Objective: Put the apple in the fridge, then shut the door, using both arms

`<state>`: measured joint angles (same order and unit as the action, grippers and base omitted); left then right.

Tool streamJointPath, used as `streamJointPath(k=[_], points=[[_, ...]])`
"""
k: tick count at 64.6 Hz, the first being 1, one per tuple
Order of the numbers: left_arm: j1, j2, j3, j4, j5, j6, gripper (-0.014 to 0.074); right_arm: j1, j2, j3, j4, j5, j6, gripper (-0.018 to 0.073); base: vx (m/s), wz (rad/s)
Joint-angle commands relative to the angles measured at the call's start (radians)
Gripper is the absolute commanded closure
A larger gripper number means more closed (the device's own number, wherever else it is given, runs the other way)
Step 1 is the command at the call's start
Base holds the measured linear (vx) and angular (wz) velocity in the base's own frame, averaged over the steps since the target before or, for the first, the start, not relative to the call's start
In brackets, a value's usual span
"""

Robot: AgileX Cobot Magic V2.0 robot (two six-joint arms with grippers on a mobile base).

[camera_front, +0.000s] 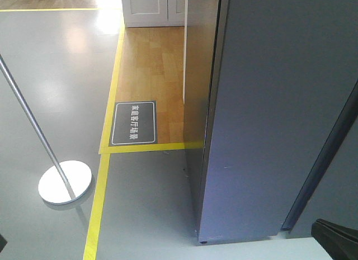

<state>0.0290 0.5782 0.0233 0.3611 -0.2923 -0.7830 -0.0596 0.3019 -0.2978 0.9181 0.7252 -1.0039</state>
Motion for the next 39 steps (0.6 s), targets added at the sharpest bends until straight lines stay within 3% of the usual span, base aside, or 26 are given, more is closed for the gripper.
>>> streamJointPath(k=[1, 10, 22, 39], points=[[-0.009, -0.077, -0.016, -0.018, 0.01, 0.005, 0.0603, 0.0, 0.007, -0.024, 0.037, -0.033, -0.008, 0.0565, 0.0, 0.0], [-0.009, -0.199, -0.016, -0.012, 0.116, 0.012, 0.0603, 0.0, 0.007, -0.024, 0.037, -0.033, -0.008, 0.0565, 0.0, 0.0], [-0.009, -0.38, -0.016, 0.017, 0.272, 0.082, 0.0603, 0.0, 0.007, -0.024, 0.037, -0.033, -0.008, 0.0565, 0.0, 0.0], [-0.009, -0.536, -0.016, -0.052, 0.416, 0.3, 0.0603, 0.0, 0.007, -0.024, 0.037, -0.033, -0.008, 0.0565, 0.0, 0.0]])
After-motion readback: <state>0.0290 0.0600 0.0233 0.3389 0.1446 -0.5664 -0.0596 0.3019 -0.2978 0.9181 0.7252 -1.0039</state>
